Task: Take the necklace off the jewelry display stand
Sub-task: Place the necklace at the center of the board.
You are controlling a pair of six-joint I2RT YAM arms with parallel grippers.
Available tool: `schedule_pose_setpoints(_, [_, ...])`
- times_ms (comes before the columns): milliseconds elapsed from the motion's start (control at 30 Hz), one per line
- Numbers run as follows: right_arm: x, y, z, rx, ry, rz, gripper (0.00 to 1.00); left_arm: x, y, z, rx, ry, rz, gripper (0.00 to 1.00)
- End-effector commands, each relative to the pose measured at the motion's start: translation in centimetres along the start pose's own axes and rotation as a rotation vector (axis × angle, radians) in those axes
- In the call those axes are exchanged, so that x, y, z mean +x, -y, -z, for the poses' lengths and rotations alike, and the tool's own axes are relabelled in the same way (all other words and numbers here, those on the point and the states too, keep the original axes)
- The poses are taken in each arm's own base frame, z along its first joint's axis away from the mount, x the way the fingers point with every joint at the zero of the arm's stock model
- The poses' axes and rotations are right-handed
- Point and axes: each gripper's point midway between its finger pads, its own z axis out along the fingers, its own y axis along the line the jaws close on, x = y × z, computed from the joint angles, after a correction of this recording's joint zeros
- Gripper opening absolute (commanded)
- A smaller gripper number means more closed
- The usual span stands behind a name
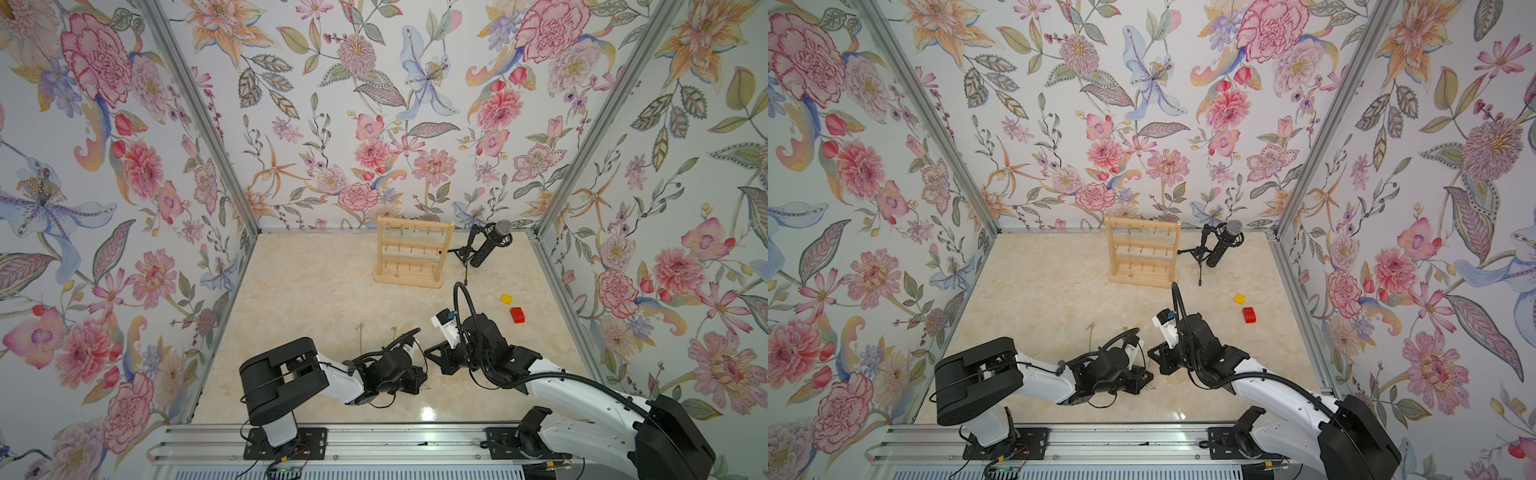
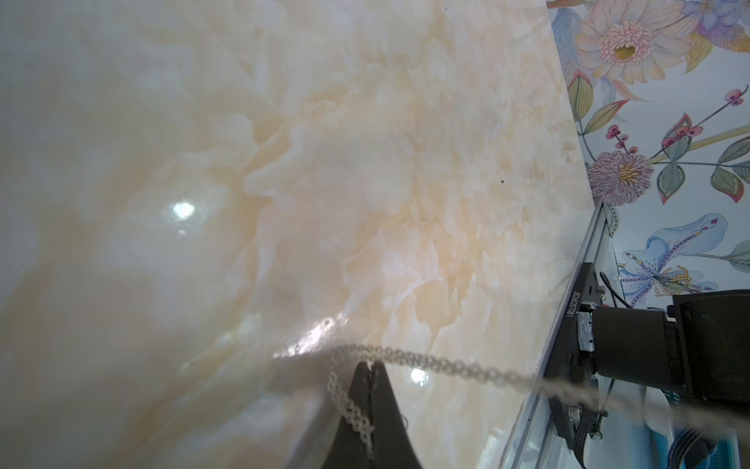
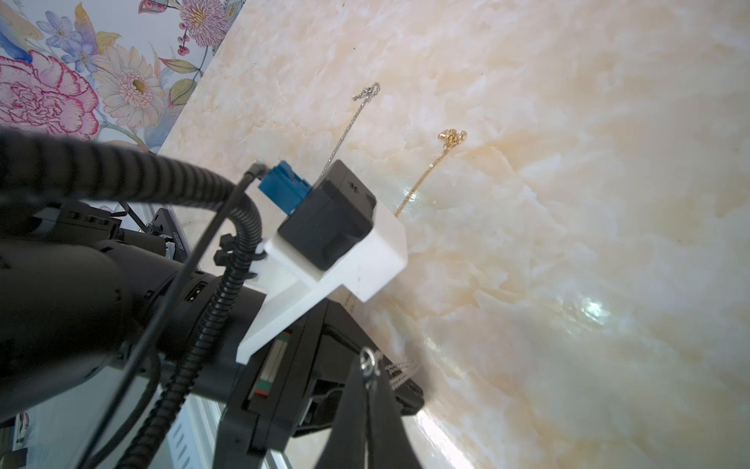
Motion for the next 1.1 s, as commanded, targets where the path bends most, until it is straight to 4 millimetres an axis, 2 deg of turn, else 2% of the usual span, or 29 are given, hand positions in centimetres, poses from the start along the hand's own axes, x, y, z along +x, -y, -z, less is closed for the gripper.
schedule_pose_setpoints(0, [-1.6,-0.6,0.0,-0.005,0.034,0.041,0.00,-0.4,-0.4,-0.3,-0.046,0.024,-0.007,0.06])
schedule_pose_setpoints(233, [-1.7,-0.3,-0.5,0.002,0.025,0.038,0.00,-0.6,-0.5,-0.1,-0.053,0.038,-0.008,0.18])
schedule_pose_setpoints(600, [-1.8,0.0,-1.0,0.011,0.016,0.032,0.00,-1.0,-0.8,1.0,-0.061,0.082,0.001,0.26])
schedule_pose_setpoints(733, [-1.9,0.5,-1.3,0.023,0.013,0.025,0.00,-1.2,-0.6,1.4,-0.050,0.099,-0.005,0.33])
schedule_pose_setpoints(1067, [-2.2,1.8,-2.3,0.059,-0.005,-0.002,0.00,-1.6,-0.5,2.9,-0.060,0.163,-0.024,0.40])
